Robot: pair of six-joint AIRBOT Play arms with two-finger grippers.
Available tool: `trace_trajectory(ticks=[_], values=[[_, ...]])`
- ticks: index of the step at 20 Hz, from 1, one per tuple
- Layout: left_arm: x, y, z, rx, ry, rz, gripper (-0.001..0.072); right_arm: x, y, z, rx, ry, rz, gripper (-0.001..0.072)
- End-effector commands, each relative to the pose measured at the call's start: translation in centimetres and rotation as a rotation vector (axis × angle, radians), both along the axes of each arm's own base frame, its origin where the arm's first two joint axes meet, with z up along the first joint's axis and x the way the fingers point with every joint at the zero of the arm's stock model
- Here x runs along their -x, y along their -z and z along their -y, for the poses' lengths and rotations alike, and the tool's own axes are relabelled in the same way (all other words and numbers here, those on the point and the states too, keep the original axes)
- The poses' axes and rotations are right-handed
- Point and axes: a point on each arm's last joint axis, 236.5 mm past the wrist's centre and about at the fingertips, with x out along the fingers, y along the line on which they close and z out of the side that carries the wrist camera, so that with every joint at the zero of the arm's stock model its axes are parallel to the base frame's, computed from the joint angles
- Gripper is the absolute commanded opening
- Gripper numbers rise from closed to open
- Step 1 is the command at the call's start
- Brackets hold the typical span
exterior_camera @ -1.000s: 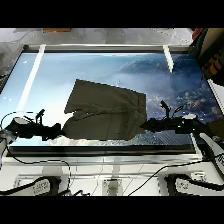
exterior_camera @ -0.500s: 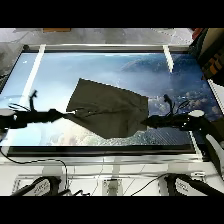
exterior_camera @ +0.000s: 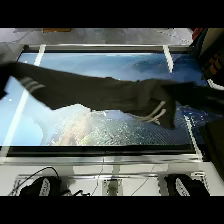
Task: Fold the clothes and pants, and hang the long-sleeved shirts on hangers.
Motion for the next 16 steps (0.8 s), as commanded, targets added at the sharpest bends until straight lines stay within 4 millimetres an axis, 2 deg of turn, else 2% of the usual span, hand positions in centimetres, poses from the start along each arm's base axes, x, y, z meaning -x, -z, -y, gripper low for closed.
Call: trace_trajectory(ticks=[1,3,5,7,8,9,10,11,14,16], values=[[8.4,-9.8,-1.2,-0.057,-0.231,0.397,0.0003,4.6,-8.1,-0.2,-0.124,0.086,0.139,0.0025],[11.9,-11.6,-1.3,-0.117,-0.312,0.503,0.0003,6.1,-8.4,-0.7,-0.191,0.078,0.062,0.0026],[13.8,-12.2,-1.2,-0.162,-0.355,0.549,0.0002,7.3,-8.2,-1.4,-0.248,0.049,-0.027,0.0026],[13.7,-12.0,-1.4,-0.165,-0.363,0.541,0.0002,7.5,-8.2,-1.6,-0.267,0.041,-0.045,0.0026],[12.9,-11.7,-1.7,-0.129,-0.351,0.512,0.0001,6.9,-8.0,-1.3,-0.269,0.060,-0.044,0.0025],[11.3,-10.6,-1.9,-0.081,-0.324,0.448,0.0001,5.8,-7.2,-0.8,-0.264,0.098,-0.050,0.0026],[9.2,-8.9,-2.0,-0.048,-0.287,0.353,0.0001,4.0,-5.7,0.1,-0.254,0.149,-0.071,0.0026],[6.4,-6.1,-2.0,-0.012,-0.235,0.215,0.0000,2.0,-4.0,0.8,-0.257,0.196,-0.113,0.0025],[-0.9,5.2,-0.5,0.147,-0.007,-0.272,0.0000,-5.9,3.8,1.9,-0.324,0.335,-0.282,0.0025],[-5.4,10.9,0.2,0.198,0.074,-0.427,0.0000,-11.7,9.5,1.5,-0.366,0.438,-0.366,0.0025]])
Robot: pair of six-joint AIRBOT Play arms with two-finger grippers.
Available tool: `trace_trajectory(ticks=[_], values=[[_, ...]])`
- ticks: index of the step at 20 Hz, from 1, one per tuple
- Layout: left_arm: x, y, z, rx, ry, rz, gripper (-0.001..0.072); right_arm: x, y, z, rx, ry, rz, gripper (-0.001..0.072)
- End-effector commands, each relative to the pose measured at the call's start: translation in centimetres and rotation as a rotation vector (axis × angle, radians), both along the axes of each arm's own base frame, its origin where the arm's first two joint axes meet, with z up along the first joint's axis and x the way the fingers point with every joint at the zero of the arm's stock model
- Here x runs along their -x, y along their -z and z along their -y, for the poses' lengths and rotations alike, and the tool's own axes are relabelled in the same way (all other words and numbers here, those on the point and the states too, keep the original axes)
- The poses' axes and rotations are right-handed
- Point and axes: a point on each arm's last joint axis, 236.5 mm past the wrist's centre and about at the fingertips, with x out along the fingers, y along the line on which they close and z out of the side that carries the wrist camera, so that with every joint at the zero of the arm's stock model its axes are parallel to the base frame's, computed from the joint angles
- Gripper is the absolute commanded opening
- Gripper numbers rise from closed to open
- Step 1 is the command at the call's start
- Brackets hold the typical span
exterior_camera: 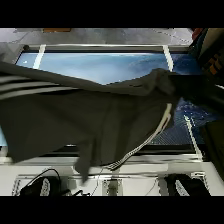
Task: Fold the clothes and pants, and hang the long-sleeved shirts on hangers.
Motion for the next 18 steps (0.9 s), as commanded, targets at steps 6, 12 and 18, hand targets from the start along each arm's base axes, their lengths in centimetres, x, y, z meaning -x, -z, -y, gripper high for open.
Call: trace_trajectory(ticks=[6,12,18], values=[[-16.4,16.2,2.2,0.156,0.036,-0.307,0.0000,-16.2,19.5,-2.0,-0.099,0.264,-0.365,0.0025],[-15.2,19.2,6.2,0.096,0.159,-0.413,0.0000,-17.4,22.0,1.7,0.102,0.240,-0.369,0.0025],[-2.5,24.7,13.8,0.165,0.543,-0.957,0.0000,-10.9,26.5,9.3,0.407,0.046,-0.632,0.0025]])
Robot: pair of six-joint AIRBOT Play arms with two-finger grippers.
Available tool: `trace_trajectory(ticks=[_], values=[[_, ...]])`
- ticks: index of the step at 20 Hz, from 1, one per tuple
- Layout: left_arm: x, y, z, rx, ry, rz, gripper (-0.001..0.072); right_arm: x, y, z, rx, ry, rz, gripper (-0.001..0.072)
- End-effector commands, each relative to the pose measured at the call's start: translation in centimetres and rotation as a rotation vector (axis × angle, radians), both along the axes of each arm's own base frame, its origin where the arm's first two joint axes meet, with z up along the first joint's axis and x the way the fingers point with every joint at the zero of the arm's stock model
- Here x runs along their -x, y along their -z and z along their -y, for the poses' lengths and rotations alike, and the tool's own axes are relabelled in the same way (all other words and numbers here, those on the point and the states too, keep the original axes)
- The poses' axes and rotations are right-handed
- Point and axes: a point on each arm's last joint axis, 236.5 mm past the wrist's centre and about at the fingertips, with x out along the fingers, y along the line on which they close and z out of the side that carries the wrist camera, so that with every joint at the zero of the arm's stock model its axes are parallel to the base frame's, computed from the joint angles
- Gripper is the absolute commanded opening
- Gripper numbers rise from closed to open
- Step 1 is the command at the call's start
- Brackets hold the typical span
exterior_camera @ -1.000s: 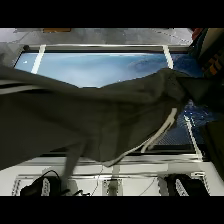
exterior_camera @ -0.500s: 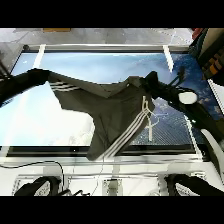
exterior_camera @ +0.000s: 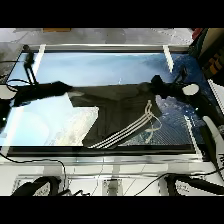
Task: Fold the clothes and pants, and hang the long-sleeved shirts on hangers.
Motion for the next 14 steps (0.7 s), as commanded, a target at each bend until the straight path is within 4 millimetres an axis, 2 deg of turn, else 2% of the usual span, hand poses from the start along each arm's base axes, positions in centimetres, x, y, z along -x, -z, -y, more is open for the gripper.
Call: trace_trajectory(ticks=[1,4,6,7,11,14], values=[[8.6,2.8,4.4,0.032,0.247,-0.316,0.0001,5.9,4.1,4.0,0.173,-0.182,-0.240,0.0025],[12.8,4.9,8.4,0.027,0.355,-0.429,0.0001,10.3,6.7,6.1,0.315,-0.311,-0.403,0.0025],[15.8,5.9,10.5,0.004,0.454,-0.470,0.0001,12.8,7.3,6.6,0.351,-0.388,-0.487,0.0025],[16.6,6.0,11.2,-0.003,0.483,-0.475,0.0001,13.9,7.3,6.4,0.351,-0.436,-0.514,0.0025],[18.3,6.4,12.5,-0.019,0.539,-0.486,0.0001,16.5,6.9,5.9,0.344,-0.569,-0.570,0.0024],[18.6,7.7,12.3,-0.015,0.509,-0.527,0.0001,16.3,4.4,5.9,0.363,-0.631,-0.539,0.0024]])
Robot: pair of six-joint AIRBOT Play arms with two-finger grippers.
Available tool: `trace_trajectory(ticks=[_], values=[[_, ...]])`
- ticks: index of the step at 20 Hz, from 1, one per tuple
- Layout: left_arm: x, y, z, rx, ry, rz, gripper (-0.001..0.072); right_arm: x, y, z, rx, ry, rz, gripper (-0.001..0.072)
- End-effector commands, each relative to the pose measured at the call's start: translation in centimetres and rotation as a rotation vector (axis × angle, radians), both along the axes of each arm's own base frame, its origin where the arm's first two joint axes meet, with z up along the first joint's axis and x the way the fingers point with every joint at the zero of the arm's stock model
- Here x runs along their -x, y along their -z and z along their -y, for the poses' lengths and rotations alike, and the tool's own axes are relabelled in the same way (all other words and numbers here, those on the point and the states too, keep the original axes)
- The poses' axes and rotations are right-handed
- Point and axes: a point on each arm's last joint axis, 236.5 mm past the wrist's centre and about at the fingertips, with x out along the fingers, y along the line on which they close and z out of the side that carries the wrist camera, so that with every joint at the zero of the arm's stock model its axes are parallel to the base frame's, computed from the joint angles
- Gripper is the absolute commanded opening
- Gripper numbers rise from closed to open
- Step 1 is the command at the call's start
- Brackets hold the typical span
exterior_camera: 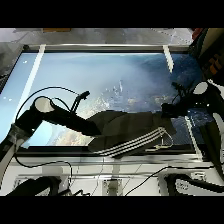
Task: Fold the clothes and pants, and hang the long-sleeved shirts on hangers.
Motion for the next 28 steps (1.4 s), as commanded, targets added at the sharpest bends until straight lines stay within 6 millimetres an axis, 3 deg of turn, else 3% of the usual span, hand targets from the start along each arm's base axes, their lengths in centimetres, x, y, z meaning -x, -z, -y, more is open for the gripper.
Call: trace_trajectory(ticks=[1,3,5,6,10,14,17,20,22,24,26,28], values=[[1.4,1.3,0.3,-0.013,-0.003,-0.067,0.0001,0.9,-2.8,0.2,0.004,-0.118,-0.011,0.0023],[2.4,0.6,0.8,0.019,0.016,-0.107,0.0001,-0.1,-5.5,0.4,0.007,-0.158,0.047,0.0022],[3.3,0.2,1.2,0.037,0.040,-0.130,0.0002,0.6,-7.4,0.8,-0.012,-0.162,0.034,0.0022],[4.0,-0.2,1.3,0.048,0.062,-0.154,0.0001,2.2,-8.1,0.9,-0.025,-0.181,-0.027,0.0022],[7.6,-1.6,1.3,0.083,0.190,-0.238,0.0002,2.8,-8.7,1.3,-0.018,-0.167,-0.028,0.0022],[9.1,2.2,2.5,-0.052,0.276,-0.176,0.0002,3.3,-7.7,4.3,0.112,-0.156,-0.069,0.0022],[10.9,5.5,5.3,-0.098,0.339,-0.196,0.0003,3.4,-7.6,4.7,0.131,-0.153,-0.074,0.0022],[12.6,8.8,6.2,-0.160,0.388,-0.278,0.0014,3.6,-7.3,6.0,0.183,-0.192,-0.080,0.0023],[12.4,10.7,6.1,-0.191,0.376,-0.324,0.0013,3.7,-7.1,6.8,0.214,-0.187,-0.094,0.0022],[10.6,12.0,6.6,-0.185,0.325,-0.287,0.0003,3.8,-7.0,7.8,0.257,-0.184,-0.103,0.0022],[8.1,12.7,7.4,-0.168,0.240,-0.223,0.0003,3.2,-6.9,8.6,0.292,-0.176,-0.081,0.0024],[7.2,12.4,7.8,-0.143,0.200,-0.224,0.0019,3.2,-6.7,8.4,0.286,-0.168,-0.085,0.0023]])
